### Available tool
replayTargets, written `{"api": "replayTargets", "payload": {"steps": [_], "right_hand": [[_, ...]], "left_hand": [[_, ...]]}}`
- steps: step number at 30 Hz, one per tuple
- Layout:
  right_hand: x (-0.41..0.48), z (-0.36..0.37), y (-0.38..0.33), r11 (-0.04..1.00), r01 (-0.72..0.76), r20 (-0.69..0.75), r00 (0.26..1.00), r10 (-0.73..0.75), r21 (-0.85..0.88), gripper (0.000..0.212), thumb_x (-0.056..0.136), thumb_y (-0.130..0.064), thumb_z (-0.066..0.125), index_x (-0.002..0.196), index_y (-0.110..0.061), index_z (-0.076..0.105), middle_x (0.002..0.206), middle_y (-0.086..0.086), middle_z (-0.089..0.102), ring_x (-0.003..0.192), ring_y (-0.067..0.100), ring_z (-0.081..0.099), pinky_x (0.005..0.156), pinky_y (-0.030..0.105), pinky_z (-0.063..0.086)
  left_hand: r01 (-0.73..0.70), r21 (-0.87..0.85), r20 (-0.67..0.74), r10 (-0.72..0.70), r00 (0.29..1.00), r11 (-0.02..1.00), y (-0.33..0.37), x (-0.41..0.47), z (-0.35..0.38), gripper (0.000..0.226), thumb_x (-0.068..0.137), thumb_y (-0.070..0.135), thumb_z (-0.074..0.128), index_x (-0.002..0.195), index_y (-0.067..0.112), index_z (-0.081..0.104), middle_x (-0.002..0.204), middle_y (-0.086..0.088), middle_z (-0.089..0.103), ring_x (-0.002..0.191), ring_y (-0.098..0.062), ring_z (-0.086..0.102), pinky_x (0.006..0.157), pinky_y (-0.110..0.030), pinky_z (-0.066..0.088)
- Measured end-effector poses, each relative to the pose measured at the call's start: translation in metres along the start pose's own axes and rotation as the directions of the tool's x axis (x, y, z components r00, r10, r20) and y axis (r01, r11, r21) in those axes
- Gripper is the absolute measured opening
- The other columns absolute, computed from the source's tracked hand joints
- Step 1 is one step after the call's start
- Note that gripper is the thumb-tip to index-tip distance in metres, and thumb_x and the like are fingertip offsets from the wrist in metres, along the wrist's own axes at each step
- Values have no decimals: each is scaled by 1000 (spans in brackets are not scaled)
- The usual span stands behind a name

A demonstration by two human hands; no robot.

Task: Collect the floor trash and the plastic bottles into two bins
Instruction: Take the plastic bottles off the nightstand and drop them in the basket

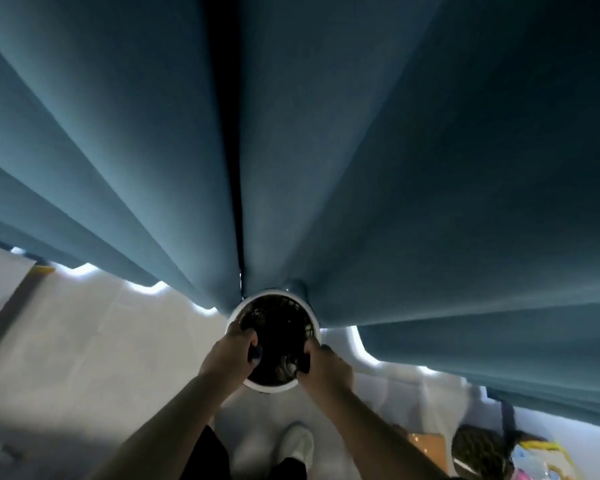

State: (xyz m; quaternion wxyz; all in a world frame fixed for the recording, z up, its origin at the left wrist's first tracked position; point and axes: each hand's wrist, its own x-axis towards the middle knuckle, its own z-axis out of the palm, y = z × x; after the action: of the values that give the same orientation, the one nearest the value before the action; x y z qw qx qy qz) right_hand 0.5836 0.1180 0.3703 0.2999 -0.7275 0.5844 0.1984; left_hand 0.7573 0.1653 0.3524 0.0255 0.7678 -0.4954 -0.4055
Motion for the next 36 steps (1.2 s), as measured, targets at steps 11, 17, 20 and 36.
{"api": "replayTargets", "payload": {"steps": [11,17,20,36], "right_hand": [[181,167,42,998,1,-19,1000,0,58,37,85,-28,59,119,-24,45,114,3,61,105,26,60,79,32,47],[243,217,58,983,-64,-96,992,81,175,34,86,-25,60,118,-20,48,110,8,64,102,30,62,78,33,48],[263,227,59,968,-96,-130,983,129,233,34,86,-23,59,118,-19,48,109,11,64,99,32,62,80,37,53],[218,203,76,972,-85,-196,972,130,221,16,90,-21,50,104,-19,57,104,3,63,93,26,61,71,31,48]], "left_hand": [[147,-130,-28,-152,988,980,-85,164,158,32,80,17,65,111,21,59,124,-6,46,102,-25,59,85,-30,49],[164,-130,-5,-166,986,978,-104,218,214,36,83,16,62,118,22,58,130,-8,37,106,-31,58,88,-33,47],[153,-108,-7,-154,988,982,-99,236,226,37,85,20,62,122,21,56,130,-9,36,107,-33,57,90,-35,46],[-58,-110,-228,32,973,992,-106,181,200,20,80,9,59,99,14,65,108,-4,54,98,-25,56,81,-33,49]]}}
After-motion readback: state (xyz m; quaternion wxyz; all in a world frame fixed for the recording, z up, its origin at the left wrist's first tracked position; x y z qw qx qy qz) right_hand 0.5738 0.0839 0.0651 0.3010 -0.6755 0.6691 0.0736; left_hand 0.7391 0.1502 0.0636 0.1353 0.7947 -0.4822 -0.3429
